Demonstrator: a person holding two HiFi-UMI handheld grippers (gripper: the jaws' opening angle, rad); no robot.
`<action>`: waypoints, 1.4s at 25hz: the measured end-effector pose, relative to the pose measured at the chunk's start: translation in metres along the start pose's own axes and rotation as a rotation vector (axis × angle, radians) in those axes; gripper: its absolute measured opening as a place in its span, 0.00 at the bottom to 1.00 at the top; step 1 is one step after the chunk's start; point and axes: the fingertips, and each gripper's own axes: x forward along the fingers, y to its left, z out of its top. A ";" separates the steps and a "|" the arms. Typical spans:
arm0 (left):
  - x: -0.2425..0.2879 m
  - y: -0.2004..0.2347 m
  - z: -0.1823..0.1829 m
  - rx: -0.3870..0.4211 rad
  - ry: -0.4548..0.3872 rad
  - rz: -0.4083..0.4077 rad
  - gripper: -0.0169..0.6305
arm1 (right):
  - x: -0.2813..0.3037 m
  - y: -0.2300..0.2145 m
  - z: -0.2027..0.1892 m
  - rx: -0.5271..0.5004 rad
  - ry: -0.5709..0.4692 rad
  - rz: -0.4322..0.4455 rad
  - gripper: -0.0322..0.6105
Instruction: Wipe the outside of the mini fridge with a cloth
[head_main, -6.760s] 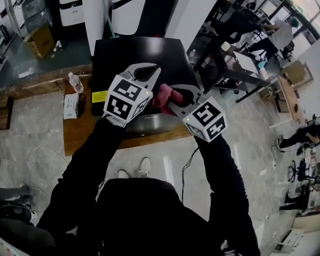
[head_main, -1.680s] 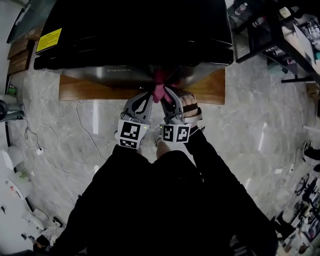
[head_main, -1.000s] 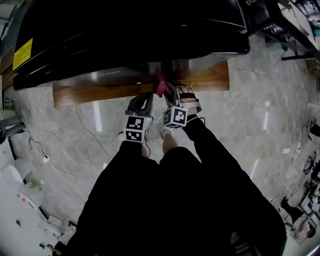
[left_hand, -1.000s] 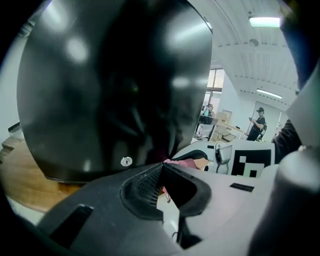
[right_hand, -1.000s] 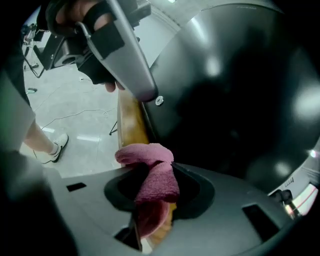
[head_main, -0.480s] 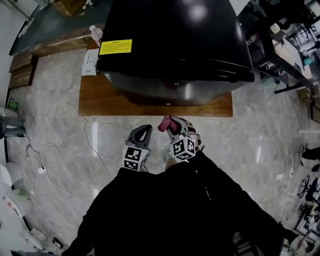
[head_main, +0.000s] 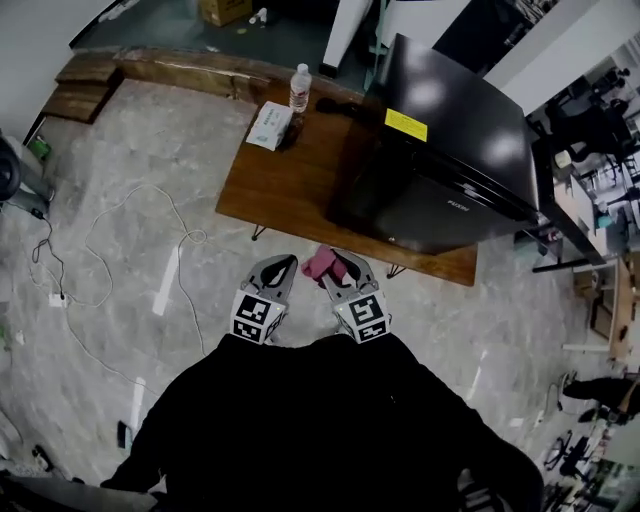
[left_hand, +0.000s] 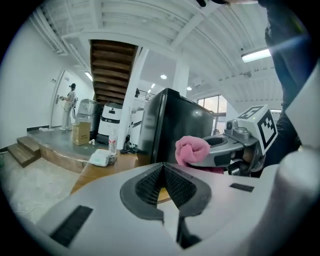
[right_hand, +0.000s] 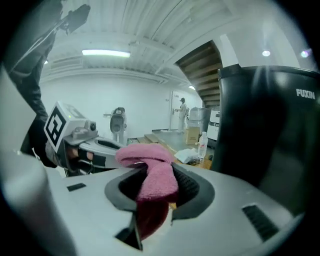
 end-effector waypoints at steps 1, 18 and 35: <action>-0.014 0.013 0.005 0.000 -0.009 0.008 0.04 | 0.008 0.011 0.013 0.027 -0.024 -0.001 0.25; -0.036 0.156 0.138 0.119 -0.192 0.055 0.04 | 0.107 -0.019 0.174 0.733 -0.475 -0.036 0.25; 0.137 0.184 0.264 0.285 -0.261 -0.285 0.04 | 0.137 -0.194 0.223 1.220 -0.850 -0.204 0.24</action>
